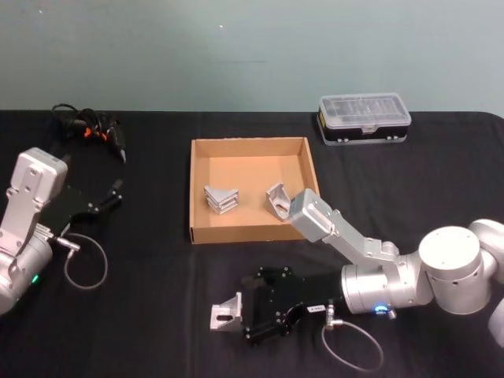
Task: Use one hand to pick up the angle iron from the table and place it into the box.
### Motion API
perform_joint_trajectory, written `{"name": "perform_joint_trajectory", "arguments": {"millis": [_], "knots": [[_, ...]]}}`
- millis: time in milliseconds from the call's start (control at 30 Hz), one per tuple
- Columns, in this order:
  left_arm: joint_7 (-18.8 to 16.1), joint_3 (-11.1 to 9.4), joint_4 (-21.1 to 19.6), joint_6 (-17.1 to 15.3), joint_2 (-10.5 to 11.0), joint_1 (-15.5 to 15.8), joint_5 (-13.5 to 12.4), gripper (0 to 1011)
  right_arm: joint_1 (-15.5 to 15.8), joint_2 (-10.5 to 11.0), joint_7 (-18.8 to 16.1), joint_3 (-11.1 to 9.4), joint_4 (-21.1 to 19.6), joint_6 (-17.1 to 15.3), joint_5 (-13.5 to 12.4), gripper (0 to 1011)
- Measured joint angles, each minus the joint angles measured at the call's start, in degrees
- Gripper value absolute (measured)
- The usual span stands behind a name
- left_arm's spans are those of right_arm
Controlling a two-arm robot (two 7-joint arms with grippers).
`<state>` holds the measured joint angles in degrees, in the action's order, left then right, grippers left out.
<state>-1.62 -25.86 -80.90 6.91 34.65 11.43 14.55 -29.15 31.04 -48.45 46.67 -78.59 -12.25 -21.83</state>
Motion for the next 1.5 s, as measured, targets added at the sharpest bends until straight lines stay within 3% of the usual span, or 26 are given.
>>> {"name": "perform_joint_trajectory", "arguments": {"millis": [567,1000,1167,1500], "knots": [[0.0,0.0,0.0,0.0,0.0,0.0,0.0,1011,-2.2,-2.6,-1.5,2.1,3.4,1.3,0.2,1004],[0.0,0.0,0.0,0.0,0.0,0.0,0.0,1011,-2.5,-2.8,-1.3,2.4,3.7,1.6,0.1,1004],[0.0,0.0,0.0,0.0,0.0,0.0,0.0,1011,-2.5,-2.8,-1.0,2.4,3.8,1.6,0.2,911],[0.0,0.0,0.0,0.0,0.0,0.0,0.0,1011,-2.2,-2.8,-0.2,2.3,3.8,1.8,0.5,596]]}}
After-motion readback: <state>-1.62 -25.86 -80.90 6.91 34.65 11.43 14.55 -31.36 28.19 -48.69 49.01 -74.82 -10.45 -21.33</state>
